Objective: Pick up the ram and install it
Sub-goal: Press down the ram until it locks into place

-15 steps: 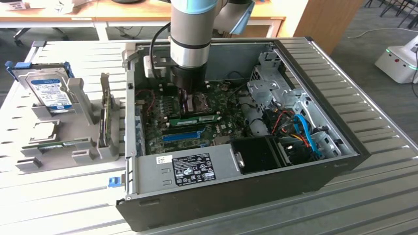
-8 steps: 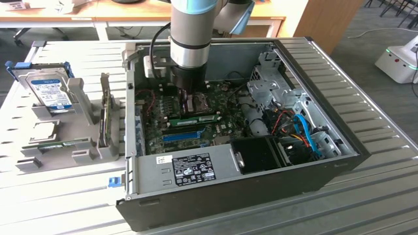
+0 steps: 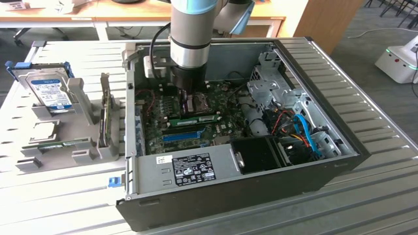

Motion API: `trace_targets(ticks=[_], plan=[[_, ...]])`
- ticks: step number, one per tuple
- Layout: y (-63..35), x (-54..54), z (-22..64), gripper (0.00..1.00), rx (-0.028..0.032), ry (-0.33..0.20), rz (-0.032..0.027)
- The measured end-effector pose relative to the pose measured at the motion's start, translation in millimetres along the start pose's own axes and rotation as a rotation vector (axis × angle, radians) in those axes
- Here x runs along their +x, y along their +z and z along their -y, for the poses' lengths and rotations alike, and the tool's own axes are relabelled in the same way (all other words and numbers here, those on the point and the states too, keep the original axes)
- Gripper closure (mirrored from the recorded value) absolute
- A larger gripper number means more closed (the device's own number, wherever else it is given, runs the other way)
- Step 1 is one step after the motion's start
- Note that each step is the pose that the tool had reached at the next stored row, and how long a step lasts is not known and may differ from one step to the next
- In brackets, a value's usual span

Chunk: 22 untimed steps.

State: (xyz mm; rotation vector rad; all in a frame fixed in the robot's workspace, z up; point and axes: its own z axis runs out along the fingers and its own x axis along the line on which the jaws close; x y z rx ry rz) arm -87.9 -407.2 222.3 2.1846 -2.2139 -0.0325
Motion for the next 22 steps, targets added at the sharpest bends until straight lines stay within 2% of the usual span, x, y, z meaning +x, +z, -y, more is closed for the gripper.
trace_targets(ticks=[8,14,22], plan=[[-2.7,-0.3,0.1,0.9,0.0011,0.0,0.0018],[-16.4,0.0,-0.5,0.9,-0.0003,0.0,0.0005],[-39.8,0.2,-1.3,0.9,-0.0004,0.0,0.0005]])
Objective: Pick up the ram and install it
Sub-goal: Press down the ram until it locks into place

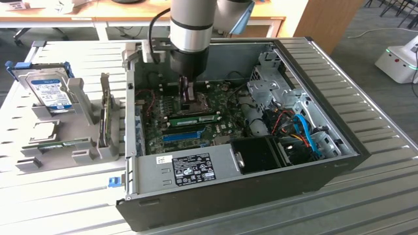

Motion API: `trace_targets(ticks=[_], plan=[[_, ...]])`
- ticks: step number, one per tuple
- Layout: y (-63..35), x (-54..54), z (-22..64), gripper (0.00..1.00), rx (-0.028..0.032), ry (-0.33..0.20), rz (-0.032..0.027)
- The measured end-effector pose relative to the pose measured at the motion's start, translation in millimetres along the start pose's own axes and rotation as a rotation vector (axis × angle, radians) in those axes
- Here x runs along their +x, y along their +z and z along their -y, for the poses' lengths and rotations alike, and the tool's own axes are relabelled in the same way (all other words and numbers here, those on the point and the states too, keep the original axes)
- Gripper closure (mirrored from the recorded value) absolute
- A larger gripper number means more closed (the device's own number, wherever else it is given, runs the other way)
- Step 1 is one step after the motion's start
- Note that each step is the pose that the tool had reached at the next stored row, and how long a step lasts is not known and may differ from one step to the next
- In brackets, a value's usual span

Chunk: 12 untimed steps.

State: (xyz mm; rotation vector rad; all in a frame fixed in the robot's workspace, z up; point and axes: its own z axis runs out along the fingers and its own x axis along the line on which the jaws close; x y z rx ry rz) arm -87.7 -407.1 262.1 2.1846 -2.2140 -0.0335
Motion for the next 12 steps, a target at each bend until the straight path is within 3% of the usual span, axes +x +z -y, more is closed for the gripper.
trace_targets(ticks=[12], plan=[[-29.8,0.2,-1.1,0.9,0.0,0.0,-0.0002]])
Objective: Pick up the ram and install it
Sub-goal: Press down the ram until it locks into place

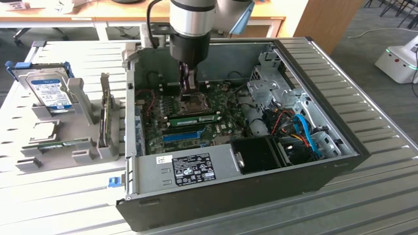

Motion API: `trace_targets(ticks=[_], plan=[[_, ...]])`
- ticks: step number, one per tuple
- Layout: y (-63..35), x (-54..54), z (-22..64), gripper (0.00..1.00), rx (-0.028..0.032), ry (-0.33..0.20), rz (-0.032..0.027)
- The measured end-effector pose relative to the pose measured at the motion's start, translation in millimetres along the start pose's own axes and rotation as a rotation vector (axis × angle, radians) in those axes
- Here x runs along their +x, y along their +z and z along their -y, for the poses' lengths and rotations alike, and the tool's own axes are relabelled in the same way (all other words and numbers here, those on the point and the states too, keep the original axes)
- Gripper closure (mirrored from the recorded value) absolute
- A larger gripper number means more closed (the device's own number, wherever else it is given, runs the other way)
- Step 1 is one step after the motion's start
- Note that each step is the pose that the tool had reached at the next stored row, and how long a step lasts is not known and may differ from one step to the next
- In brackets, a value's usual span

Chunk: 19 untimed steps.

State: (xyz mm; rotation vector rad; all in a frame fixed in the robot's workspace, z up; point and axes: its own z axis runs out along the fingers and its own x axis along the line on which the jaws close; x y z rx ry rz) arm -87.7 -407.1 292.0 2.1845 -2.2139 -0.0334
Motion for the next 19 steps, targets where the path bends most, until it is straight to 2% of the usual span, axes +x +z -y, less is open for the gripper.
trace_targets(ticks=[19], plan=[[-32.6,0.2,-1.2,0.9,0.0,0.0,0.0001]])
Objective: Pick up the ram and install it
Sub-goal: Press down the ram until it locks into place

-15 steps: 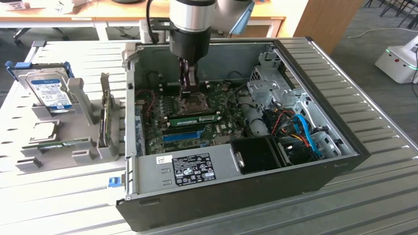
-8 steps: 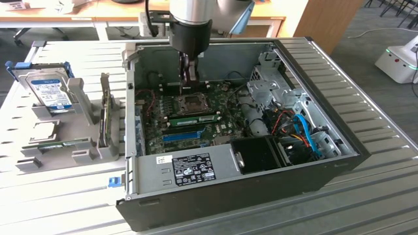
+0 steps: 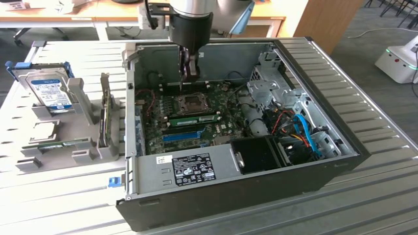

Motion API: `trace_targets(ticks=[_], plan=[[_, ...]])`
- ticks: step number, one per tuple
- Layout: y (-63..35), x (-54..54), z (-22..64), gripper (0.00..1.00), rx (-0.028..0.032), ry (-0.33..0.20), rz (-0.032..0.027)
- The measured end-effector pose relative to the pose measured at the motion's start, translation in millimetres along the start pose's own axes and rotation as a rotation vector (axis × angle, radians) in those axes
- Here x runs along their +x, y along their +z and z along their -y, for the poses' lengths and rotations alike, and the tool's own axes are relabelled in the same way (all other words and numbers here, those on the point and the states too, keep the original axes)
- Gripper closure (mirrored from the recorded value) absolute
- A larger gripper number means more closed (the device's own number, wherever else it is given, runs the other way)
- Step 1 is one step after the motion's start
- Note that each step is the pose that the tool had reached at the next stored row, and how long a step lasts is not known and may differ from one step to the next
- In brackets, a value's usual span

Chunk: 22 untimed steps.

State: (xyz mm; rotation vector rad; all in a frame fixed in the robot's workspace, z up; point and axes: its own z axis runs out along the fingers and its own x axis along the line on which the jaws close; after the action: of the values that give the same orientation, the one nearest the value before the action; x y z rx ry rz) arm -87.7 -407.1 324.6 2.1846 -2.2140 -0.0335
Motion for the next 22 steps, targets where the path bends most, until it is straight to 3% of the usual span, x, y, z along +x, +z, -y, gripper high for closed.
trace_targets(ticks=[5,12,22], plan=[[-7.0,0.1,-0.3,0.9,0.0,0.0,0.0],[-7.7,0.1,1.3,0.9,-0.0002,0.0,-0.0002],[-8.3,-0.2,18.8,0.9,0.0,0.0,0.0]])
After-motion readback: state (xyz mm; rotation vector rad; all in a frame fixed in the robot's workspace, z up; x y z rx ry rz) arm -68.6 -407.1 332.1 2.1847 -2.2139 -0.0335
